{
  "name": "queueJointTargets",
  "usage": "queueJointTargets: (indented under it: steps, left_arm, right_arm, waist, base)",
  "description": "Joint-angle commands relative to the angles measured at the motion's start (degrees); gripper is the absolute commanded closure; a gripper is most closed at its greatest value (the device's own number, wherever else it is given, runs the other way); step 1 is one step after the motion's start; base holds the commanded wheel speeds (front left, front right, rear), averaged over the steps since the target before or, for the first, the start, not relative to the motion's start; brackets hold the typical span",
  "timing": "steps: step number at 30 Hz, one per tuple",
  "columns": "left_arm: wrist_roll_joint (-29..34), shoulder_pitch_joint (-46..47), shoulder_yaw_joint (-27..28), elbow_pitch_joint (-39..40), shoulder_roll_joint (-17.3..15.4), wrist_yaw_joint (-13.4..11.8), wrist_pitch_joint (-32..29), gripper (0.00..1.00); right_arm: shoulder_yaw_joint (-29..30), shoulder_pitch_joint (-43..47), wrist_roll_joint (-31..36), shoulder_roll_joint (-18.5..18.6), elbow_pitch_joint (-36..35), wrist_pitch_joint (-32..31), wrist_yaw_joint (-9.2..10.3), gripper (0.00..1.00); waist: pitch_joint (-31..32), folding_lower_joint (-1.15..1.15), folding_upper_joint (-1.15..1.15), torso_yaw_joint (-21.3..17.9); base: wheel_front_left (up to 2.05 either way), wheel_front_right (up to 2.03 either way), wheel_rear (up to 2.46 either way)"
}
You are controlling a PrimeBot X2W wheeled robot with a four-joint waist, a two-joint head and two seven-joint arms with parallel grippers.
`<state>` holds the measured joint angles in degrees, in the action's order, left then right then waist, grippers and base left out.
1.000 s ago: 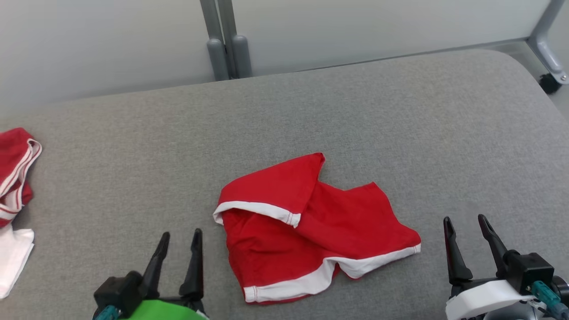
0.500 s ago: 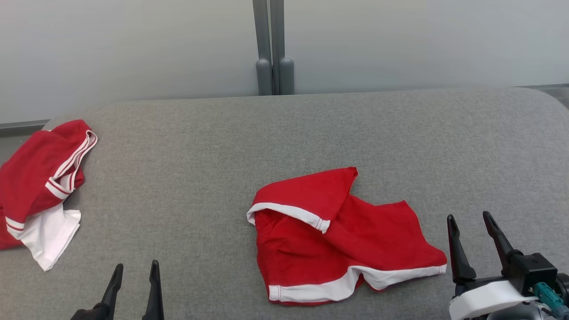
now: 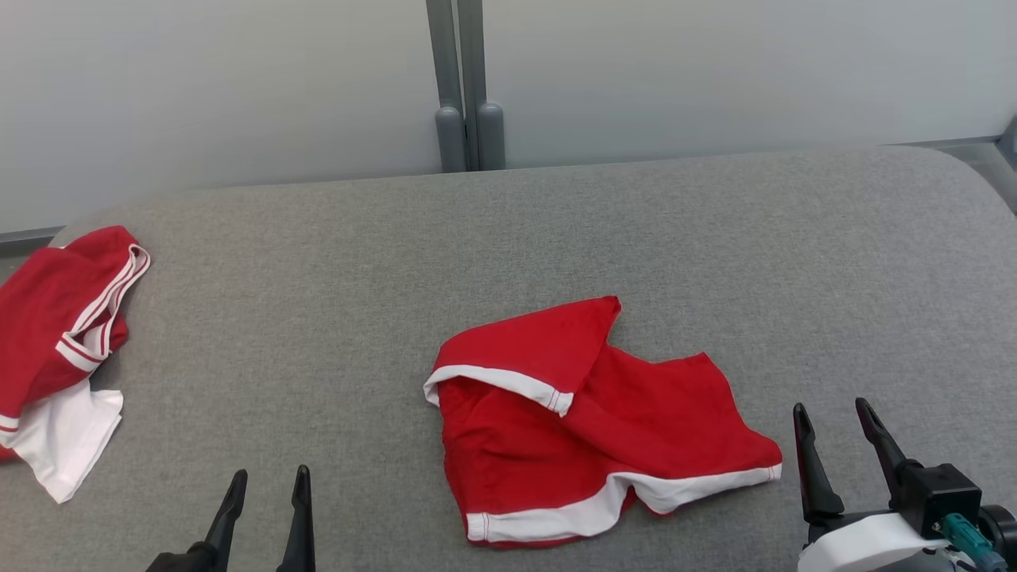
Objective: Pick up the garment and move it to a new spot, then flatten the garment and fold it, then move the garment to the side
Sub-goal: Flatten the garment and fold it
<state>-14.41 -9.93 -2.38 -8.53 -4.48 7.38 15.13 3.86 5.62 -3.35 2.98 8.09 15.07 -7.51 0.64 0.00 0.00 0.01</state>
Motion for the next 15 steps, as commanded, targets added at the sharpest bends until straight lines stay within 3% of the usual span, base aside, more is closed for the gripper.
queueJointTargets:
  steps: [1, 7, 11, 15]
  left_arm:
    - [-0.37, -0.6, -0.14, 0.03, -0.49, 0.14, 0.03, 0.0]
    - [-1.48, 0.19, -0.76, -0.54, -0.5, 0.15, 0.03, 0.0]
    - [-3.38, 0.35, -3.11, -2.58, 0.04, 0.15, -0.21, 0.0]
    - [-8.31, 0.97, -9.29, -2.94, -1.38, 0.15, -9.75, 0.0]
  right_arm:
    - [-0.04, -0.35, -0.14, 0.02, 0.22, 0.16, 0.04, 0.0]
    - [-0.6, -0.86, 0.14, -0.02, 1.17, 0.16, 0.04, 0.0]
    - [-2.12, -1.8, -1.7, 1.02, 5.97, 0.16, 0.04, 0.0]
    - [-4.44, -5.3, -3.36, 3.09, 12.05, -4.92, 0.04, 0.0]
  waist:
    - [-0.12, 0.0, 0.0, -0.41]
    - [-0.22, 0.0, 0.0, -1.21]
    - [-0.09, 0.0, 0.0, -1.51]
    - [-0.2, 0.0, 0.0, -1.49]
  base:
    - [0.0, 0.0, 0.0]
    - [0.0, 0.0, 0.0]
    - [0.0, 0.0, 0.0]
    - [0.0, 0.0, 0.0]
